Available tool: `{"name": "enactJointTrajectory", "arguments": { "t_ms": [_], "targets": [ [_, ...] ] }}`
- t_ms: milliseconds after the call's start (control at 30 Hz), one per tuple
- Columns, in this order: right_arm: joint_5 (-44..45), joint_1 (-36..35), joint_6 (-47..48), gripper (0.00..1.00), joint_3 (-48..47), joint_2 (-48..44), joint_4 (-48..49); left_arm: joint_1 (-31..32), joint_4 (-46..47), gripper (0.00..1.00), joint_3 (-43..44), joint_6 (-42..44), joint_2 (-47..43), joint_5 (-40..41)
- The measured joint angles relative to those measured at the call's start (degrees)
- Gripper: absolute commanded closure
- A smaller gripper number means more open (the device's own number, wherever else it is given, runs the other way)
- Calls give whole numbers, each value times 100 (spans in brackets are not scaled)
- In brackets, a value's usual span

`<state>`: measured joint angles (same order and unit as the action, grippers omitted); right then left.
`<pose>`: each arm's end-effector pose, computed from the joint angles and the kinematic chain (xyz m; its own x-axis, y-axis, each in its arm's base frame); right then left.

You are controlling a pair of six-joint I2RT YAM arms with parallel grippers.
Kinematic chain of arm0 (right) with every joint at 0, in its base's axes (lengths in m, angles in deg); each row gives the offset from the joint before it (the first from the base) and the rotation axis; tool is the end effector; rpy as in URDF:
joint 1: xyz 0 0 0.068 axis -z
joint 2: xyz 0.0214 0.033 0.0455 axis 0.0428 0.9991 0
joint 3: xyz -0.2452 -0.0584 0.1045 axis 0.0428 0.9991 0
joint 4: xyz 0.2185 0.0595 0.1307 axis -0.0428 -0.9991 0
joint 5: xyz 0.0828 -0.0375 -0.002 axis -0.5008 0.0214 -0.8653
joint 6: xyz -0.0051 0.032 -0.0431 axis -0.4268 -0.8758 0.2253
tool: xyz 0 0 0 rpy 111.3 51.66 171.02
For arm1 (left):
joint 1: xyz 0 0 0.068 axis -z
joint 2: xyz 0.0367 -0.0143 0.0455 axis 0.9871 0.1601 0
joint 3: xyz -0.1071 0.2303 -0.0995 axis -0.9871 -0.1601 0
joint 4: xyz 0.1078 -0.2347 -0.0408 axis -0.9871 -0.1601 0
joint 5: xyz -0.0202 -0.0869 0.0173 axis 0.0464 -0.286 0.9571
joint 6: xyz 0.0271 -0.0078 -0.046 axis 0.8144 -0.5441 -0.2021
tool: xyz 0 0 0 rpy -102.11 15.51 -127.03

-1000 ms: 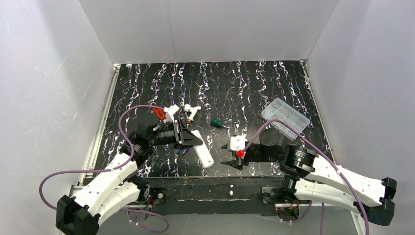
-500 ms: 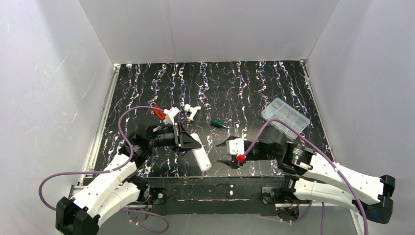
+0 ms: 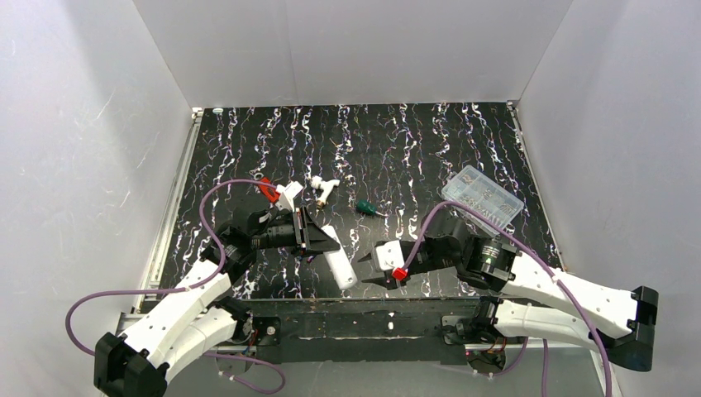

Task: Load the batteries into the remote control
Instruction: Remove the battery cover from the remote control.

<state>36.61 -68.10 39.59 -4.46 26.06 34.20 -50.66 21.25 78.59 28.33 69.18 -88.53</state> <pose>0.0671 0.1866 0.3242 0.3971 -0.2246 -0.8899 -0.9160 -0.1578 -0.3689 0.1519 -0.1160 0.3309 -0.6874 -0.3217 -0.6512 0.6718 0.0593 -0.7384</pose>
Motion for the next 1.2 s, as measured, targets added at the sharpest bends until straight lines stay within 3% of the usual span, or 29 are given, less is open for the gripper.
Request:
{"name": "enactJointTrajectory", "arguments": {
  "t_ms": [367,1200],
  "targets": [
    [-262,-98,251,46,-13,249,151,0,-59,100,0,-4,11,37],
    [-190,-273,597,54,-142,588,313,0,280,100,0,-240,120,-13]
  ]
}}
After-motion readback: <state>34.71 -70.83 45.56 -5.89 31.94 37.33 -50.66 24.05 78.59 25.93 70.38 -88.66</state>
